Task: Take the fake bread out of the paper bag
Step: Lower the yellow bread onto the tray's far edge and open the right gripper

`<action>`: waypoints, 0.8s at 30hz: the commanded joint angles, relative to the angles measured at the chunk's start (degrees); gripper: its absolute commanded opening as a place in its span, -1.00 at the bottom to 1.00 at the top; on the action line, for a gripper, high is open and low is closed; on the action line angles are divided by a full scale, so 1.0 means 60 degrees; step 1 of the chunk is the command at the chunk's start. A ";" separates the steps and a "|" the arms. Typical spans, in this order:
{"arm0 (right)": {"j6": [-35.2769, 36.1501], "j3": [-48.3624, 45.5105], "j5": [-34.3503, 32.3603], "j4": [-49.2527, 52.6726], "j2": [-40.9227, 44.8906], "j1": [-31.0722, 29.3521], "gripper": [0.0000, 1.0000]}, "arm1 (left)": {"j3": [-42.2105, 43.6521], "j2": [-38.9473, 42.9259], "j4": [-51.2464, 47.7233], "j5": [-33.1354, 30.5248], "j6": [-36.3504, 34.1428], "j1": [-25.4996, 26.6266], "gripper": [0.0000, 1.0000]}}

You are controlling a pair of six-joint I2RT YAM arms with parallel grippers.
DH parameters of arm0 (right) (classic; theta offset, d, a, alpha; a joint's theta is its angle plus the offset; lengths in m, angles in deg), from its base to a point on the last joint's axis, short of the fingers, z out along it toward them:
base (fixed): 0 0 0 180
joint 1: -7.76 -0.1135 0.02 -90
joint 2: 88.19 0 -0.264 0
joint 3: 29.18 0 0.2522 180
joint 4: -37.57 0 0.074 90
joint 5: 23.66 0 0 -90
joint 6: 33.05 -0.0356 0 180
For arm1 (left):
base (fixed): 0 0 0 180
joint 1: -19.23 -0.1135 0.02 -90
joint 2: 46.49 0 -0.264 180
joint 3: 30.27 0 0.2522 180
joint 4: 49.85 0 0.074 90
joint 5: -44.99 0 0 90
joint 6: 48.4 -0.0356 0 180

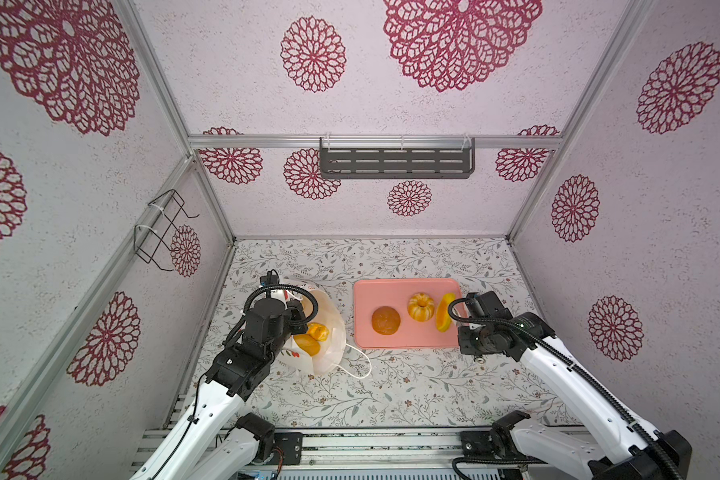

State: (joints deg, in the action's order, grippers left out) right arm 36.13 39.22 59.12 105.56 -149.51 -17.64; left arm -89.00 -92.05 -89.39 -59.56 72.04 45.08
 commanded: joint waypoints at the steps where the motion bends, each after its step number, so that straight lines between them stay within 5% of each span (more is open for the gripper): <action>1: 0.0218 -0.0027 0.0190 -0.0643 -0.0248 0.0277 -1.00 | 0.0181 0.0184 0.0281 -0.0170 -0.0070 0.0043 -1.00; 6: 0.0181 -0.0091 0.0099 -0.0956 -0.0551 0.0309 -0.94 | 0.0324 0.0240 0.0320 -0.0150 -0.0036 0.0043 -1.00; 11: 0.0146 0.0130 -0.0066 -0.0854 -0.0635 0.0323 -0.34 | 0.0425 0.0313 0.0311 -0.0271 -0.0078 0.0043 -1.00; 15: 0.0144 0.0183 -0.0034 -0.0829 -0.0779 0.0367 -0.06 | 0.0507 0.0299 0.0400 -0.0234 -0.0027 0.0039 -1.00; 24: 0.0167 0.0671 -0.0130 -0.0618 -0.0979 0.0466 0.03 | 0.0464 0.0291 0.0313 -0.0170 -0.0132 0.0043 -1.00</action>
State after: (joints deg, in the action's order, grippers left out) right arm 36.63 40.18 59.40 101.17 -156.33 -15.35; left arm -86.22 -90.95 -89.21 -60.02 71.78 45.08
